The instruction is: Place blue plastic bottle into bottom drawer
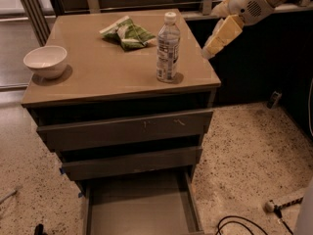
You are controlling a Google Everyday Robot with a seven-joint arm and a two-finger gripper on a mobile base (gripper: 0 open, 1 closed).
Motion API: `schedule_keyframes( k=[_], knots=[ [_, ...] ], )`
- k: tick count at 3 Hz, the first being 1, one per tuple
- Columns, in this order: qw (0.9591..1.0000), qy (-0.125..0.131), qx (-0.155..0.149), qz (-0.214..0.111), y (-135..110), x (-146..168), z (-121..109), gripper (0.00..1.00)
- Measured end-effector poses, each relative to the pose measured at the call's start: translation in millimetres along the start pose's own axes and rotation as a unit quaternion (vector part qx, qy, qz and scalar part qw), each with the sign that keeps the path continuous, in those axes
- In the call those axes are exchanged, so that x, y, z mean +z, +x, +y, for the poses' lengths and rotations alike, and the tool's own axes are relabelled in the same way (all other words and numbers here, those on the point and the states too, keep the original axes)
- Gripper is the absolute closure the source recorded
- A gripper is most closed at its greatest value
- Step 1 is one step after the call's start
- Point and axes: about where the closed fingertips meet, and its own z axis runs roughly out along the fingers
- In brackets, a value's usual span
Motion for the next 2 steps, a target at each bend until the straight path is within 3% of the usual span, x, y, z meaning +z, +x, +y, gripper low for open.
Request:
schedule_keyframes(
  k=[2],
  knots=[
    [0.9996, 0.014, -0.004, -0.025, -7.8, 1.6, -6.0, 0.0]
  ],
)
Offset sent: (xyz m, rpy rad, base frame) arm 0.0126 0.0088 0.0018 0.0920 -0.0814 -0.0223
